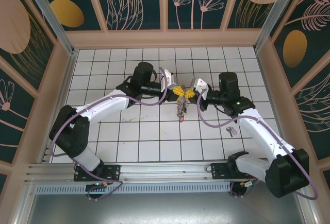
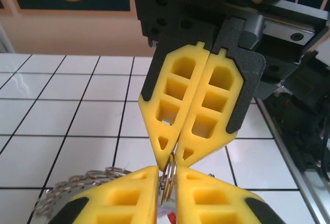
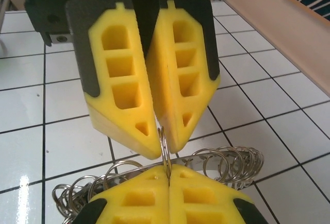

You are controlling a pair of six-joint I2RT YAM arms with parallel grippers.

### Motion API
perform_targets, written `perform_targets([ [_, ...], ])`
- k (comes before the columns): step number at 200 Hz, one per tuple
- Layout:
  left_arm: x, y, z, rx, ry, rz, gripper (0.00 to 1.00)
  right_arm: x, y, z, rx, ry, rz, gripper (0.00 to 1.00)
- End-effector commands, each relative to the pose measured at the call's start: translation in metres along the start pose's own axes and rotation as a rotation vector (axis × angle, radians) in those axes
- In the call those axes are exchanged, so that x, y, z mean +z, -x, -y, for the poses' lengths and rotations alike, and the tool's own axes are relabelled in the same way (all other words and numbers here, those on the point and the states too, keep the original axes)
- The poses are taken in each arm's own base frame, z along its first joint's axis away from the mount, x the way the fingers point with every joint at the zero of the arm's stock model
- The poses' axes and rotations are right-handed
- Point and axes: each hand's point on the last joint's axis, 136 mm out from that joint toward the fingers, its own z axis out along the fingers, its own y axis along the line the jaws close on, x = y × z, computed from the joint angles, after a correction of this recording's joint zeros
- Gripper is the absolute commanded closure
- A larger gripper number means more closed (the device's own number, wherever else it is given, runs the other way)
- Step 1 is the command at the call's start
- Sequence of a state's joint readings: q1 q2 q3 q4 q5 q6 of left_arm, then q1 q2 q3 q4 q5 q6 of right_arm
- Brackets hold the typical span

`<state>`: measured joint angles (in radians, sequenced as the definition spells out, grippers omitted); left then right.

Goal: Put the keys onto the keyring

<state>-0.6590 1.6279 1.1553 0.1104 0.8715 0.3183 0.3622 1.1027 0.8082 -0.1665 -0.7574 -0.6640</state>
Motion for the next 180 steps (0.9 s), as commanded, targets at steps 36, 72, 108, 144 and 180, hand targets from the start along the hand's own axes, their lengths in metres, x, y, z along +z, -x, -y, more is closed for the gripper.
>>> perform_targets([
  [36,0.000,-0.023,-0.007,0.020,0.044,-0.169,0.74,0.001,0.009,0.009,-0.034,-0.029,-0.029,1.00],
  [72,0.003,-0.019,-0.007,0.027,0.034,-0.167,0.71,0.005,0.012,0.009,-0.040,-0.023,-0.033,1.00],
  [108,0.005,-0.018,-0.007,0.035,0.027,-0.161,0.70,0.008,0.012,0.007,-0.041,-0.009,-0.040,1.00],
  [144,0.006,-0.016,-0.006,0.037,0.017,-0.146,0.73,0.010,0.012,0.005,-0.040,0.000,-0.046,1.00],
  [180,0.007,-0.014,-0.007,0.040,0.020,-0.137,0.95,0.012,0.008,0.006,-0.039,-0.004,-0.068,1.00],
])
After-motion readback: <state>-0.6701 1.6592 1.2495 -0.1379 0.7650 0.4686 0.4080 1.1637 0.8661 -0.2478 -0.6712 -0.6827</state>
